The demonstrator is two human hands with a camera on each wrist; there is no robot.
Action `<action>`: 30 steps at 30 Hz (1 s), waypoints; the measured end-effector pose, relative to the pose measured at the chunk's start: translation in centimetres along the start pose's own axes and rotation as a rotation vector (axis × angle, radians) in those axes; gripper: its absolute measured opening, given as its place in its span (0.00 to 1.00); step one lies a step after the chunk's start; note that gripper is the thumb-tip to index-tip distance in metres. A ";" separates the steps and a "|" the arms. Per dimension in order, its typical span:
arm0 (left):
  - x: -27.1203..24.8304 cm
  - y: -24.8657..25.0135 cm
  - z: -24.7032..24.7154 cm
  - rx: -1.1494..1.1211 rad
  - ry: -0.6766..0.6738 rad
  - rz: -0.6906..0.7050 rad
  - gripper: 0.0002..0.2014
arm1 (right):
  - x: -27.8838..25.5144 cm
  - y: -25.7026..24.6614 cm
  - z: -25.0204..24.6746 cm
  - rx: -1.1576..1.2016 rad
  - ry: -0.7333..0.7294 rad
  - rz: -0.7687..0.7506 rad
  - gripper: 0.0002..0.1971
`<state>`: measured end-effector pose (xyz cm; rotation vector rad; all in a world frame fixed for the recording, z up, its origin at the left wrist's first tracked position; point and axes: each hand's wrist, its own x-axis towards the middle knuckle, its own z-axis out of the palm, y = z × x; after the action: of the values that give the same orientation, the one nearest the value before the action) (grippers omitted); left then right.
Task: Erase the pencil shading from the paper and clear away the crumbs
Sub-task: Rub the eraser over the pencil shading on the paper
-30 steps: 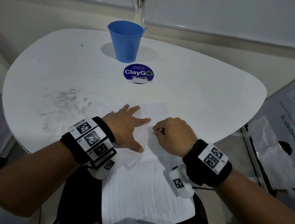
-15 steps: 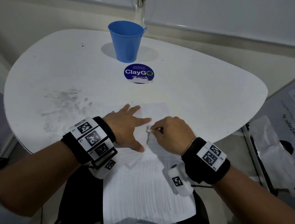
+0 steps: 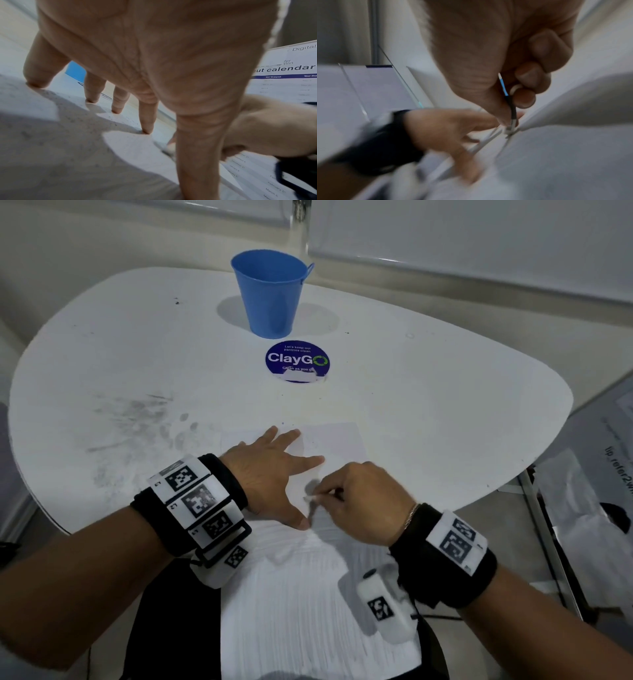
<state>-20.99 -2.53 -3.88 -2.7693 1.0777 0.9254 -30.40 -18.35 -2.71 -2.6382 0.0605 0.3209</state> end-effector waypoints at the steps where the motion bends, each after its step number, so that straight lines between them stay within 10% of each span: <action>1: -0.1 0.0 -0.1 -0.007 -0.002 -0.002 0.54 | 0.5 0.8 -0.5 -0.015 0.045 0.051 0.10; 30: 0.1 -0.3 0.0 -0.047 0.023 0.003 0.51 | 0.3 1.8 -1.7 0.022 0.085 0.120 0.10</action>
<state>-20.80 -2.36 -3.97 -2.8232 1.0779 0.9342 -29.95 -20.71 -2.18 -2.6309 0.2494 0.2463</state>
